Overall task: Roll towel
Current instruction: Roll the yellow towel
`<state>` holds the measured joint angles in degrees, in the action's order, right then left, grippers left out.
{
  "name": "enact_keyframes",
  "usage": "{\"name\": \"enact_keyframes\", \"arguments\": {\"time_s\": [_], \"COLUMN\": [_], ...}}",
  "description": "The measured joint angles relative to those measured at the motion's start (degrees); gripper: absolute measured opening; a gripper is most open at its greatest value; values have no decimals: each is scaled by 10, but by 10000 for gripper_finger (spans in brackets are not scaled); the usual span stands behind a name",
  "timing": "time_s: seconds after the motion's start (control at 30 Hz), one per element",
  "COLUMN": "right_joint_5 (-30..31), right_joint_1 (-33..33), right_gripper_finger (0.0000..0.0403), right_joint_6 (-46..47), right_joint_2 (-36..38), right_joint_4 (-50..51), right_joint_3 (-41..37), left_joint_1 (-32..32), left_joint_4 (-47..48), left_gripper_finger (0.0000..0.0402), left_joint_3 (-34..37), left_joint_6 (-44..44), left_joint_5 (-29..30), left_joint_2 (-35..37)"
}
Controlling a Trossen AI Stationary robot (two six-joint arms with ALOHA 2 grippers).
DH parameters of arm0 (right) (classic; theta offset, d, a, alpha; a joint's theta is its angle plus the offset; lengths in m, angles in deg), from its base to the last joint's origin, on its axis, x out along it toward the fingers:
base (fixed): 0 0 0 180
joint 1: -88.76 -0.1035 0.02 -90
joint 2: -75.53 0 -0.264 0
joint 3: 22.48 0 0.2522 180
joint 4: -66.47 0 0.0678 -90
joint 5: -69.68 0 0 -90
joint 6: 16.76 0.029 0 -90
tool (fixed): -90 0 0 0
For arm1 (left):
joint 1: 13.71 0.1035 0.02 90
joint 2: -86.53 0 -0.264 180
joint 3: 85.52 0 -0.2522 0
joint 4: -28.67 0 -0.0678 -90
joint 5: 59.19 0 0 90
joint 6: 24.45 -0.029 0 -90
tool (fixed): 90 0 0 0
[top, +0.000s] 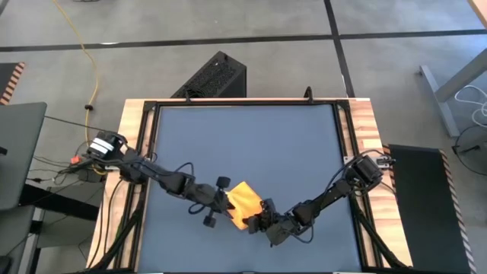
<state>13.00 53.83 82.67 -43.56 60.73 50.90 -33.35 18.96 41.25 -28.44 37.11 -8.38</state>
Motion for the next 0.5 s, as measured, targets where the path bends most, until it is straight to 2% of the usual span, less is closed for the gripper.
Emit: {"name": "enact_keyframes", "arguments": {"time_s": [0.1,0.27,0.5], "right_joint_5": [5,17,16], "right_joint_1": [-3,-9,-7], "right_gripper_finger": [11,11,10], "right_joint_6": [25,74,90], "right_joint_2": [0,1,2], "right_joint_4": [12,47,55], "right_joint_3": [0,1,1], "left_joint_1": [17,38,57], "left_joint_4": [35,35,27], "left_gripper_finger": [0,0,0], "left_joint_3": [-17,-18,-18], "left_joint_6": [-12,-21,-24], "left_joint_5": [-26,-59,-86], "left_joint_2": [0,0,-20]}}
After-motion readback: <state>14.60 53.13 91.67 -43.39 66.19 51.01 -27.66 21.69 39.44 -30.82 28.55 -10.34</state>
